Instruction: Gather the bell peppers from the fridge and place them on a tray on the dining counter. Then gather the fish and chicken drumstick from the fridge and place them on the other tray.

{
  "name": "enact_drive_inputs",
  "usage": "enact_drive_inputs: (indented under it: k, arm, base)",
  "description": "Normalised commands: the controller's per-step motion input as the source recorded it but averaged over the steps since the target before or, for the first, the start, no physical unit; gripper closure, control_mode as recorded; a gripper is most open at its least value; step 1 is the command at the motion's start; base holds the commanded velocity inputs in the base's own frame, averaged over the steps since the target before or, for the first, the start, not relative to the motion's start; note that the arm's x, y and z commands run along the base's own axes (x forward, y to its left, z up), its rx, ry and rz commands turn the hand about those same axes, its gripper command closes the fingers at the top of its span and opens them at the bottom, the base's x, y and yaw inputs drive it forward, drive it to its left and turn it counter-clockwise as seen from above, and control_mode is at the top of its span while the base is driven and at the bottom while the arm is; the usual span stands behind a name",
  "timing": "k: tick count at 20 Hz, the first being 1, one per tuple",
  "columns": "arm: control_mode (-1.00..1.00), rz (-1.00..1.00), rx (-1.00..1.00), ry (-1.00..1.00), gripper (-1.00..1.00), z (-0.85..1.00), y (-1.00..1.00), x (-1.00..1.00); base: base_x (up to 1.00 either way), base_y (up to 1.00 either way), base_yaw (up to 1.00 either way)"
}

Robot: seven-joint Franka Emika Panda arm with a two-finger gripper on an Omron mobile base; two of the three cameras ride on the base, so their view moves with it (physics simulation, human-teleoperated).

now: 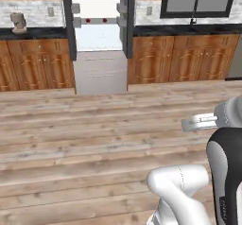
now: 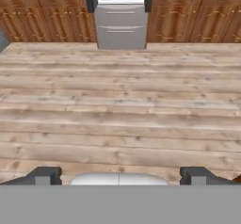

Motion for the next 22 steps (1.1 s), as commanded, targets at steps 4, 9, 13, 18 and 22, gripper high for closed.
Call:
enact_drive_inputs:
  k: [4, 9, 13, 18, 22]
  arm:
    - [1.00, 0.00, 0.00, 0.00, -1.00, 0.00, 0.00, 0.00]
    - [1.00, 0.00, 0.00, 0.00, -1.00, 0.00, 0.00, 0.00]
    - [1.00, 0.00, 0.00, 0.00, -1.00, 0.00, 0.00, 0.00]
    - [1.00, 0.00, 0.00, 0.00, -1.00, 0.00, 0.00, 0.00]
    - [1.00, 0.00, 0.00, 0.00, -1.00, 0.00, 0.00, 0.00]
  base:
    - [1.00, 0.61, -0.08]
    - [1.00, 0.55, -0.11]
    - [1.00, 0.52, -0.13]
    - [1.00, 0.61, -0.09]
    - [1.00, 0.36, -0.07]
